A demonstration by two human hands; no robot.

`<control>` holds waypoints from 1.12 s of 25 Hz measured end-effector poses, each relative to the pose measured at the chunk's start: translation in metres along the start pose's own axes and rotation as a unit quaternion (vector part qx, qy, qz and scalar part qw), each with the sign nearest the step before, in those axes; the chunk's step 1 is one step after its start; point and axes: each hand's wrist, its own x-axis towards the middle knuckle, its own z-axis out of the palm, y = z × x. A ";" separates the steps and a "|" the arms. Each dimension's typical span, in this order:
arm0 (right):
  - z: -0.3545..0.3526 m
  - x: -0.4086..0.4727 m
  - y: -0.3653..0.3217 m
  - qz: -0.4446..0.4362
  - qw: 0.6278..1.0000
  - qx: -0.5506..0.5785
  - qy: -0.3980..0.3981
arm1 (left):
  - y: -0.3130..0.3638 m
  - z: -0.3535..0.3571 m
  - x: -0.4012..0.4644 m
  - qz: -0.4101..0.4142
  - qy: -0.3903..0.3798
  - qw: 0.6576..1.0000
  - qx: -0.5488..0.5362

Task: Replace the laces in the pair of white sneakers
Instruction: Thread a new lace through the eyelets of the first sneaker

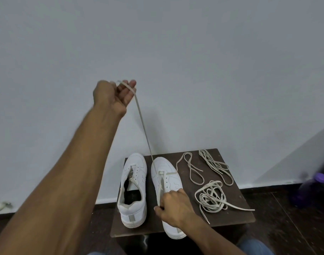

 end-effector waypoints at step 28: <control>-0.026 0.091 0.139 0.275 0.887 0.357 0.099 | 0.064 0.043 -0.011 0.109 -0.057 0.983 0.136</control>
